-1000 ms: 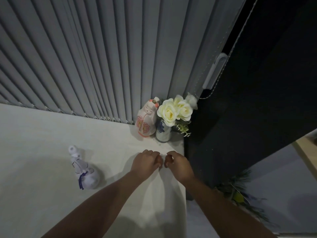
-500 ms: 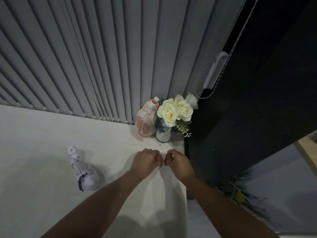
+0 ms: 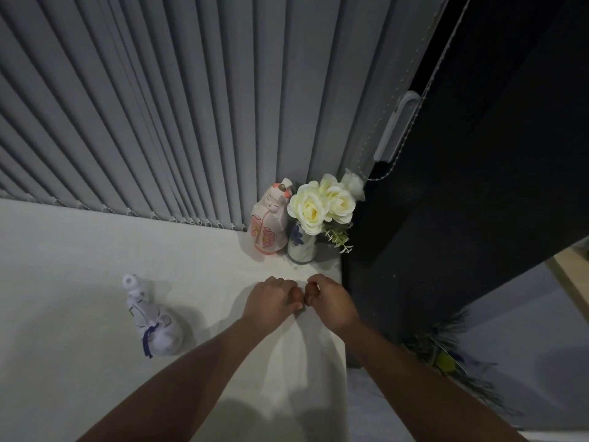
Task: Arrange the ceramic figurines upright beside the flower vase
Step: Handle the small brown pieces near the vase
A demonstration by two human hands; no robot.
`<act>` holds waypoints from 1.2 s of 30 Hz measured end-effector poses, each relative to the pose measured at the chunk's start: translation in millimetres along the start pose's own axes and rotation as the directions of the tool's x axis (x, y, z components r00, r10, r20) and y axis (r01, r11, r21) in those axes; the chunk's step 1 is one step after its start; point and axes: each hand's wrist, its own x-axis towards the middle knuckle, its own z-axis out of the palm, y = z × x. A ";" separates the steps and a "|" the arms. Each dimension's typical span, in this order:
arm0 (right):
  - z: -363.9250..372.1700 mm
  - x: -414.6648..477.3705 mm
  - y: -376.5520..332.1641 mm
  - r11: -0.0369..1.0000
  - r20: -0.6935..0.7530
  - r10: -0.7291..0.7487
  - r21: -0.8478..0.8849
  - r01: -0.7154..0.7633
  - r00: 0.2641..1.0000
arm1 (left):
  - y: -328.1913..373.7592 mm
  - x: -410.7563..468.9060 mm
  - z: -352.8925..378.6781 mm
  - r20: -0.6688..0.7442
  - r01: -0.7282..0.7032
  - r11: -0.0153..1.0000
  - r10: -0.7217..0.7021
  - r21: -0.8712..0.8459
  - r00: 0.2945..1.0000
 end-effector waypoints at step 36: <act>-10.8 -79.8 -28.1 0.959 -0.047 -0.050 -0.280 0.034 0.998 | -34.0 -68.6 -42.3 -0.053 -0.029 0.985 0.038 0.169 0.998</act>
